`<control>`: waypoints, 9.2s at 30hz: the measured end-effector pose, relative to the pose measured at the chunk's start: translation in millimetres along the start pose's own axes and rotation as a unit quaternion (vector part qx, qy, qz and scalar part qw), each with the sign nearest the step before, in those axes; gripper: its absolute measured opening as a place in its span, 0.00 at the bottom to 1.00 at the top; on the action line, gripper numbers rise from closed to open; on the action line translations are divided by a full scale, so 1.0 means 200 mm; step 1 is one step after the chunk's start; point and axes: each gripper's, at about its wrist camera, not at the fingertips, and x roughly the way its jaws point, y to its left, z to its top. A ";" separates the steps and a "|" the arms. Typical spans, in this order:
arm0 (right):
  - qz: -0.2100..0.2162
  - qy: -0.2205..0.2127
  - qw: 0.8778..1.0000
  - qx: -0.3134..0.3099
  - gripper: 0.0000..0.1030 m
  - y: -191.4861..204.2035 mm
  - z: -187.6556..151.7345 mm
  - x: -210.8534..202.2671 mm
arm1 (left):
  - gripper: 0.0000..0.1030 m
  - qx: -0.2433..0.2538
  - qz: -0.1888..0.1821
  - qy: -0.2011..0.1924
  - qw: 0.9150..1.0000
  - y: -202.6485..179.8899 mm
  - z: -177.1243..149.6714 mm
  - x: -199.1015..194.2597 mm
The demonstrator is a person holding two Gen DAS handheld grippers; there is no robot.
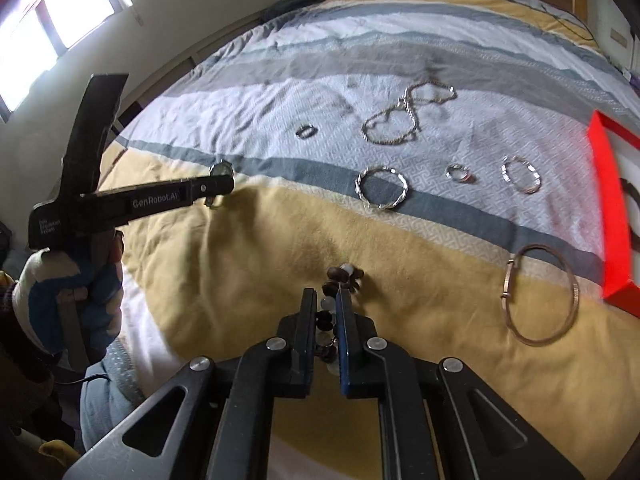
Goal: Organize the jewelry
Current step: 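Grasp the silver charm with the left tool while the right grasps the beaded bracelet, then carry the charm and beaded bracelet into the red box and release both, then move both tools toward the silver bangles on the cover, then grasp a twisted silver bangle with the left tool while the right grasps a plain silver bangle, then carry both silver bangles into the red box and open both tools, then pull both tools back from the red box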
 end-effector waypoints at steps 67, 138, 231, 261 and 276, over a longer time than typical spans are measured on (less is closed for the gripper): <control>-0.197 -0.091 0.967 0.131 0.40 -1.70 0.25 -0.44 | 0.22 0.210 -0.104 0.000 0.972 -1.96 0.45 0.62; -0.101 -0.051 0.984 0.137 0.38 -0.47 -0.26 -0.49 | 0.47 0.065 0.006 -0.022 0.998 -0.39 -0.20 -0.23; -0.285 -0.120 0.945 0.107 0.05 -1.00 0.00 -0.78 | 0.06 0.223 -0.072 -0.052 0.971 -1.50 0.18 0.03; -0.270 -0.051 0.950 0.152 0.25 -1.53 -0.10 -0.50 | 0.07 0.262 -0.090 0.013 0.961 -1.91 0.07 0.44; -0.365 -0.087 0.923 0.081 0.59 -0.70 -0.09 -0.98 | 0.18 0.209 -0.101 -0.042 0.972 -1.45 0.03 -0.19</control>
